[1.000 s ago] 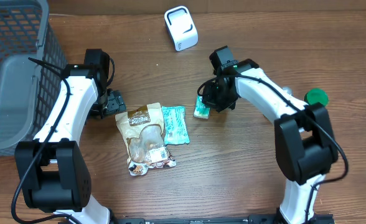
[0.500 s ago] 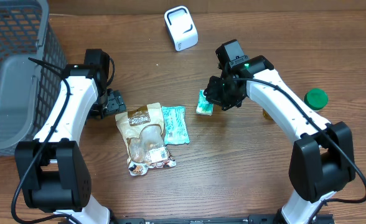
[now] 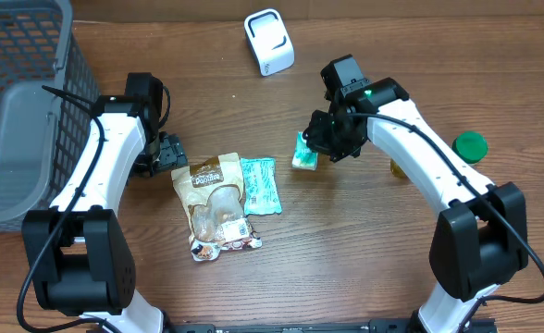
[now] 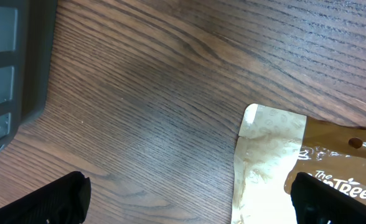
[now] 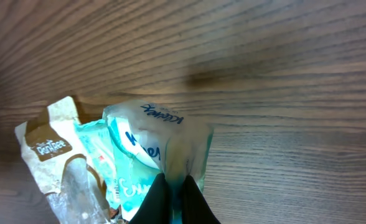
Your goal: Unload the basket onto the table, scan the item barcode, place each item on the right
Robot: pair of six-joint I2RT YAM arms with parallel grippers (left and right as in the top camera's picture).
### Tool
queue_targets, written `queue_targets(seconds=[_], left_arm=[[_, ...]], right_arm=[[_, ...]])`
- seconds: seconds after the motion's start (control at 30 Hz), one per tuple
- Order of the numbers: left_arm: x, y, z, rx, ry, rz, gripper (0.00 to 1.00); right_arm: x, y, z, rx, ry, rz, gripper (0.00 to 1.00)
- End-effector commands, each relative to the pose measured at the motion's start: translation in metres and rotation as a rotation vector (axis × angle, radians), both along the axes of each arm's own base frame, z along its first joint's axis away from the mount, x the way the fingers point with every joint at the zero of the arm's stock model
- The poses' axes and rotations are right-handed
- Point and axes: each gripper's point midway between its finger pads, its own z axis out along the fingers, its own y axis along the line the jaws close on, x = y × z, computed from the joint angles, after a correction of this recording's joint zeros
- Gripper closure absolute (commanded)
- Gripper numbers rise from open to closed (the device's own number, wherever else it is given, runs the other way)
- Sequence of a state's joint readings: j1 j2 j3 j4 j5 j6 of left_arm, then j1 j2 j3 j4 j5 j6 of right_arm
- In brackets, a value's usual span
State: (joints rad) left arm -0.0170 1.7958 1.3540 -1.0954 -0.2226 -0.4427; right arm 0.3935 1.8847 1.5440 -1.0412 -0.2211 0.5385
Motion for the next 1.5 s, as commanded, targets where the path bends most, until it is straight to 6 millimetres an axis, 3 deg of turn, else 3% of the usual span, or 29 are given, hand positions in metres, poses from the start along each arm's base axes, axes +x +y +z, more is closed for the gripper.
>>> queue_targets(seconds=[0.0, 1.47], left_arm=[[0.0, 0.005, -0.002, 0.02, 0.007, 0.011, 0.0], [0.0, 0.005, -0.002, 0.02, 0.007, 0.011, 0.0]], right_arm=[[0.005, 0.004, 0.02, 0.017, -0.053, 0.024, 0.96], [-0.002, 0.013, 0.02, 0.018, -0.053, 0.074, 0.96]])
